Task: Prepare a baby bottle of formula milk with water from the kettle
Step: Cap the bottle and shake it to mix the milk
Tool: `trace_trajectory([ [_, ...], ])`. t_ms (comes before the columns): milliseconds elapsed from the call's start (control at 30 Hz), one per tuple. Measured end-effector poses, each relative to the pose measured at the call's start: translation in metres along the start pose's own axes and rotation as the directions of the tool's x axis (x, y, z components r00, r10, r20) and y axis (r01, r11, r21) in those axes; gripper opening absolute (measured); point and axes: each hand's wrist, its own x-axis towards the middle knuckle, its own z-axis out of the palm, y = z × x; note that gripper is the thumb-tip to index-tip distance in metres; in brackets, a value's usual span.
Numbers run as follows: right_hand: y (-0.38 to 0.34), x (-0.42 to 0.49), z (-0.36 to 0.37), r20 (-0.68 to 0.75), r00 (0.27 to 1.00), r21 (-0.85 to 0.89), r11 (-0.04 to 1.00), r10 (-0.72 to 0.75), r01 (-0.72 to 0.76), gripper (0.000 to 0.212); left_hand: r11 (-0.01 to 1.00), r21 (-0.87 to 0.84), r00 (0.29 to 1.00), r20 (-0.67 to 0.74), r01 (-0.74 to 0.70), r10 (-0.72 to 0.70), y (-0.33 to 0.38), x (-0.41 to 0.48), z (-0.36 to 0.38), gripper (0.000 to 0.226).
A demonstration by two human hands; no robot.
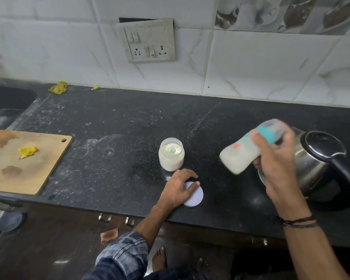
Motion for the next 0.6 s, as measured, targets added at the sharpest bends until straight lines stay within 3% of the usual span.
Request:
trace_trajectory([
  [67,0.002,-0.002,-0.001,0.056,0.998,-0.021,1.0,0.016,-0.015,0.056,1.0,-0.002,1.0,0.004,0.0,0.0,0.0,0.0,0.0,0.026],
  [200,-0.001,0.005,-0.008,-0.141,0.99,0.059,0.998,-0.027,0.036,0.056,1.0,-0.005,1.0,0.0,0.012,-0.012,0.002,0.001,0.0,0.023],
  [333,0.004,0.0,-0.008,0.082,0.996,-0.1,0.994,0.046,-0.037,0.059,1.0,-0.012,1.0,0.011,0.01,-0.009,0.002,0.0,-0.001,0.026],
  [467,0.0,0.006,-0.013,-0.1,0.994,0.016,0.999,-0.034,0.035,0.056,1.0,-0.014,1.0,0.007,0.019,-0.019,0.004,0.0,-0.002,0.024],
  [600,0.003,0.005,-0.01,0.086,0.995,-0.143,0.989,0.042,-0.029,0.059,1.0,-0.013,1.0,0.01,0.016,-0.016,0.002,0.0,-0.002,0.024],
])
